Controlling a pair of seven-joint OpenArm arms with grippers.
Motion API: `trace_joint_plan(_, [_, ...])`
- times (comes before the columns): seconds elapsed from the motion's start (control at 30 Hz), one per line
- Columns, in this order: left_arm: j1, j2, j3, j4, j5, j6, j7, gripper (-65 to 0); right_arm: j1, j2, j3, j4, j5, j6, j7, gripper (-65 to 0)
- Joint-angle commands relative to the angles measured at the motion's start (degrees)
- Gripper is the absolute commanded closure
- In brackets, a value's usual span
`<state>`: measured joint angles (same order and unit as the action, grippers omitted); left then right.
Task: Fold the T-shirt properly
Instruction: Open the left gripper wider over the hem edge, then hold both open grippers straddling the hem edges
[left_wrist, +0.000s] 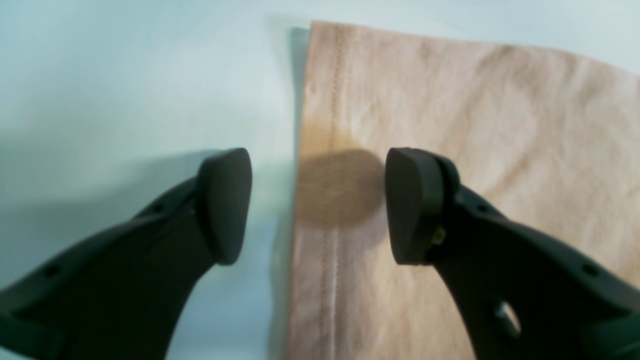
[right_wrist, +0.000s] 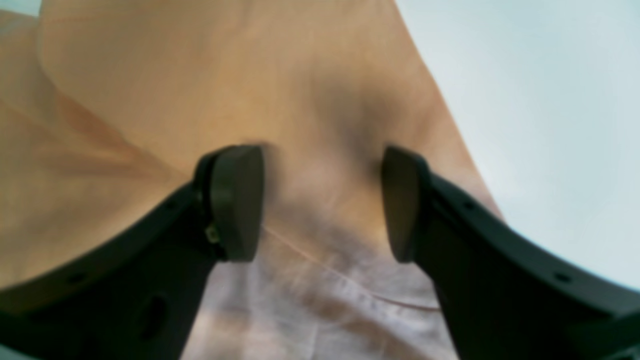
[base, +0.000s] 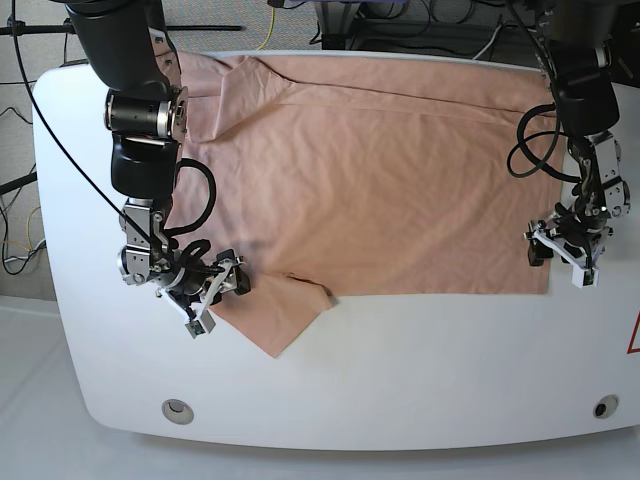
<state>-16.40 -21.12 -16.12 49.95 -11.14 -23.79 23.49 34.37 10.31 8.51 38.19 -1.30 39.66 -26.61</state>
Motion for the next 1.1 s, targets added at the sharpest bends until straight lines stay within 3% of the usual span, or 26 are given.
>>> trace_joint_plan(0.0, [-1.1,-0.9,-0.1,0.7,0.1,0.3,-0.3,-39.7,1.7,0.4,-0.1,0.8,0.1,0.3,0.3,-36.1])
trace_joint_plan(1.07, [-1.2,-1.0,-0.1,0.5,0.1,-0.2,-0.1,-39.4,1.7,0.2,0.3,0.5,-0.1,0.3,1.3,-36.4])
